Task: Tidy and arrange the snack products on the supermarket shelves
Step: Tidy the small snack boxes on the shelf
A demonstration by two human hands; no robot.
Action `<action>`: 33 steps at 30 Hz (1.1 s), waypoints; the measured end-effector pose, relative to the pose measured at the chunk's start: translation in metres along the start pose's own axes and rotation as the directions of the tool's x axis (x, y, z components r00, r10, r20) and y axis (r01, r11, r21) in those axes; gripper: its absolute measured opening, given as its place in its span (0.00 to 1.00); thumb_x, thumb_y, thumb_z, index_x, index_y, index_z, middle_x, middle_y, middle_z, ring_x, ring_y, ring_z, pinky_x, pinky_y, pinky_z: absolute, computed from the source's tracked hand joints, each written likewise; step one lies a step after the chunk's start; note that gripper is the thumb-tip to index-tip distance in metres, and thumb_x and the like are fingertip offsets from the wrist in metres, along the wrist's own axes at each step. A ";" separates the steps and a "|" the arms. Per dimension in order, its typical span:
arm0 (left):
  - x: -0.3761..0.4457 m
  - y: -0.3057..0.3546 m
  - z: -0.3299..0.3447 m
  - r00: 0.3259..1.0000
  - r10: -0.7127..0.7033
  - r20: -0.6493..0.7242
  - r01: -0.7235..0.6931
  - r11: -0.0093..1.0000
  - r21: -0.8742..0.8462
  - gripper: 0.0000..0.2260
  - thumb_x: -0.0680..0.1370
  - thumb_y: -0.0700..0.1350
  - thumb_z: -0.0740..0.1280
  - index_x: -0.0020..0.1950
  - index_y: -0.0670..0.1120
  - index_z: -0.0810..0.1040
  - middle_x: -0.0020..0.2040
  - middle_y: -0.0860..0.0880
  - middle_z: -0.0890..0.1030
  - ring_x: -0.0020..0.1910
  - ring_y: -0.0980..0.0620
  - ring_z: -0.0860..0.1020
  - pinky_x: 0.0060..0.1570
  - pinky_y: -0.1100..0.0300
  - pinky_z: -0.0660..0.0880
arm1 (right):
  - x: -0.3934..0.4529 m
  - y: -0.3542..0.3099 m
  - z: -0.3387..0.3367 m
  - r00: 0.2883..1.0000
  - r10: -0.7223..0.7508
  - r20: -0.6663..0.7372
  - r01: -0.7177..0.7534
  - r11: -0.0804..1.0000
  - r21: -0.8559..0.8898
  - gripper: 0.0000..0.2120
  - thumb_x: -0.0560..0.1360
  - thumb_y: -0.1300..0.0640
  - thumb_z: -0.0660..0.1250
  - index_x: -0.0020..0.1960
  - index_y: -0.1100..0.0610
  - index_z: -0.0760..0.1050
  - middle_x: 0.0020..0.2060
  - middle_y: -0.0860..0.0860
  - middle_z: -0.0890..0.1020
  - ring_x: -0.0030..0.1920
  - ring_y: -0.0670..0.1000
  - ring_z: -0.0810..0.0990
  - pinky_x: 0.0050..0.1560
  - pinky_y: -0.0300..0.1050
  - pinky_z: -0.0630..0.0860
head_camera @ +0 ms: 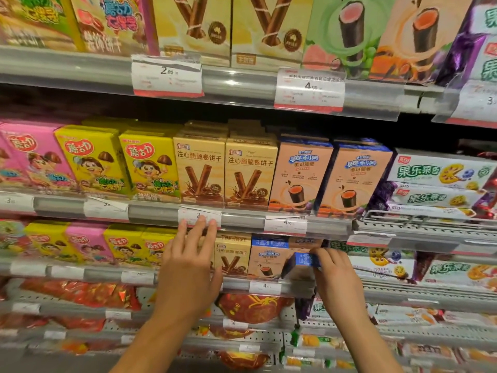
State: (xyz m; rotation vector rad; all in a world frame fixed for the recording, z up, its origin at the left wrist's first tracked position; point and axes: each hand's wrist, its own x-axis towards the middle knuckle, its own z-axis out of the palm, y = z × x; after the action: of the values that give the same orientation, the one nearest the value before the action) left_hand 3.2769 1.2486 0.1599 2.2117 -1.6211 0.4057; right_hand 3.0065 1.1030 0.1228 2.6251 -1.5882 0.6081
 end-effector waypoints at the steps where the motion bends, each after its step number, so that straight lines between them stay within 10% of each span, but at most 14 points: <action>1: 0.000 -0.001 0.000 1.000 0.004 0.008 -0.004 1.000 0.001 0.45 0.70 0.54 0.76 0.82 0.47 0.59 0.77 0.43 0.67 0.77 0.36 0.63 0.70 0.37 0.69 | 0.002 0.000 0.000 1.000 0.007 -0.002 -0.007 1.000 -0.007 0.30 0.61 0.67 0.81 0.61 0.56 0.77 0.54 0.52 0.82 0.55 0.57 0.78 0.37 0.48 0.80; 33: -0.005 -0.004 0.000 0.997 0.061 -0.057 -0.059 0.998 0.025 0.42 0.70 0.52 0.74 0.81 0.46 0.61 0.77 0.42 0.67 0.76 0.35 0.64 0.67 0.37 0.71 | -0.003 -0.008 0.003 0.988 -0.034 -0.154 0.031 0.999 -0.026 0.20 0.68 0.59 0.77 0.58 0.60 0.80 0.57 0.58 0.81 0.58 0.61 0.77 0.58 0.58 0.78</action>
State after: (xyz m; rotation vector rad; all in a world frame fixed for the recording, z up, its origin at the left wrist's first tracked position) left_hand 3.2790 1.2537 0.1575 2.1518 -1.6635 0.5032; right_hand 3.0133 1.1091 0.1208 2.5127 -1.4966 0.7646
